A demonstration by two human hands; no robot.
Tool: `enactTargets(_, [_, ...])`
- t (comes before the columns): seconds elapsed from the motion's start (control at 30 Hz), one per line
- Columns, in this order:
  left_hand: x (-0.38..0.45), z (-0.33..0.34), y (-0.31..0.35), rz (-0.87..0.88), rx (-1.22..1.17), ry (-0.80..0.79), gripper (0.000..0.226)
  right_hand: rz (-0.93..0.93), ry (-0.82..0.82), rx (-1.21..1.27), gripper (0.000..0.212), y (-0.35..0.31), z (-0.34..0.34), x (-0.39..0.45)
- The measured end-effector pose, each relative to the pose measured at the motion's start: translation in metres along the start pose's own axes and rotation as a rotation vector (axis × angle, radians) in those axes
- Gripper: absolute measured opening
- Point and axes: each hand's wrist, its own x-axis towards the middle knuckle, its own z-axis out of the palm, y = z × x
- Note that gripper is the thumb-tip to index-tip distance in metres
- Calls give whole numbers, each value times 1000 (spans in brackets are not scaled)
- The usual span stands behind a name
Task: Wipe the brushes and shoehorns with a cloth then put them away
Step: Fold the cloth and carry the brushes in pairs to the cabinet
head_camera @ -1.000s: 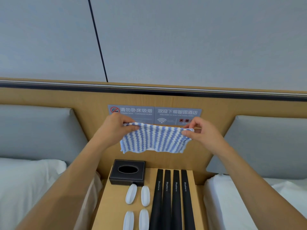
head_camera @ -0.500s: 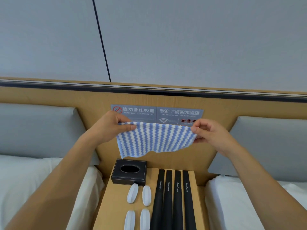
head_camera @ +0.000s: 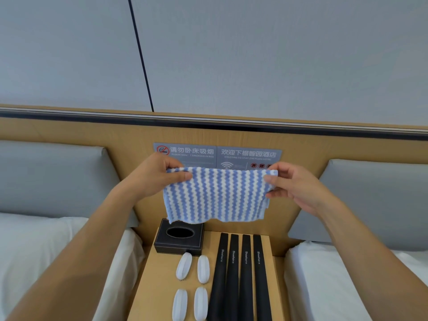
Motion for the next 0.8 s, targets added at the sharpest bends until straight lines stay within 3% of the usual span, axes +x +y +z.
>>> enactTargets(0.13, [-1,1,-1,-6,-11,-10,39,-64,91,-219,25,2,4,-1])
enactTargets(0.27, [-4,0,-3,-27,-45,-13,32,-85,123,-189,2,3,-3,-1])
enactTargets(0.47, [-6,0,-8,-27,-62,-68,27,-56,4,-344,23,4,-13,-1])
enactTargets(0.8, [-6,-1,-19,33,-142,-85,18,-143,115,-378,4,8,-19,-4])
